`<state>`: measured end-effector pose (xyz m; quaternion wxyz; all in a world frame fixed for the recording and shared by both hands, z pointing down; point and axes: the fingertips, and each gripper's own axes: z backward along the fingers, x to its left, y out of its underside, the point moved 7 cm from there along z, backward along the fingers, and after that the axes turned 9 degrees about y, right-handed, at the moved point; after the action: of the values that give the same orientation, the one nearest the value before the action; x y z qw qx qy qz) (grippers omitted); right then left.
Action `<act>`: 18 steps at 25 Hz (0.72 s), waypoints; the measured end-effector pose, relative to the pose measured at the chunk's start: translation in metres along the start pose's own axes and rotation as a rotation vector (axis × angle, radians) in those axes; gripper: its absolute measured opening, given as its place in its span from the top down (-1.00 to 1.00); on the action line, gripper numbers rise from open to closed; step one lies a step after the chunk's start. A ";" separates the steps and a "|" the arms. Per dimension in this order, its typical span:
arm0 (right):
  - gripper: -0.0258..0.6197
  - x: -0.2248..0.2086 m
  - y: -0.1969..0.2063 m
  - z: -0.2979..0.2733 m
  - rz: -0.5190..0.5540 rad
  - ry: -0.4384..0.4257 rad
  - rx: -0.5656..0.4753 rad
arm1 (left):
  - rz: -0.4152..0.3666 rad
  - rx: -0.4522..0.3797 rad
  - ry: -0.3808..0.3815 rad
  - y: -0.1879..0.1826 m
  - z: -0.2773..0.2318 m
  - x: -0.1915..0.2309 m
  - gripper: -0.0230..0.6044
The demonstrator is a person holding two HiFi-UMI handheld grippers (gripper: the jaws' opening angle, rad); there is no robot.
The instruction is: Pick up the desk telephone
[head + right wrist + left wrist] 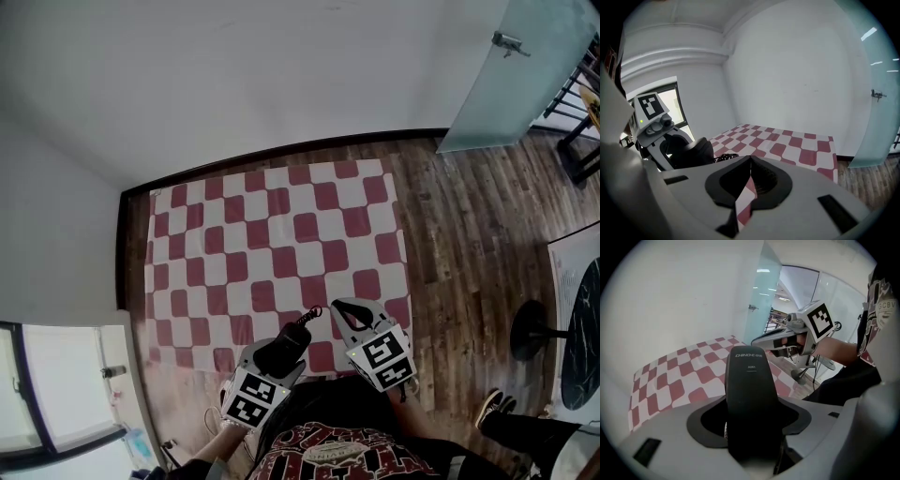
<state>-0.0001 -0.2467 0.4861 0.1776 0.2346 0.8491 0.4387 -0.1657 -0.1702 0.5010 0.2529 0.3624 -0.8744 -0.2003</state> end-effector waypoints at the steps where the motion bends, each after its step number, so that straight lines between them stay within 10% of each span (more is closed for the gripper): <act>1: 0.86 0.000 -0.001 0.000 0.004 0.004 -0.002 | -0.018 0.001 0.001 -0.002 0.002 -0.001 0.01; 18: 0.86 -0.001 -0.027 0.006 0.025 0.027 -0.027 | -0.125 0.041 0.063 -0.031 0.039 -0.031 0.01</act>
<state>-0.0028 -0.2575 0.4605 0.1637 0.2367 0.8425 0.4553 -0.1533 -0.1616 0.4439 0.2600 0.4276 -0.8455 -0.1864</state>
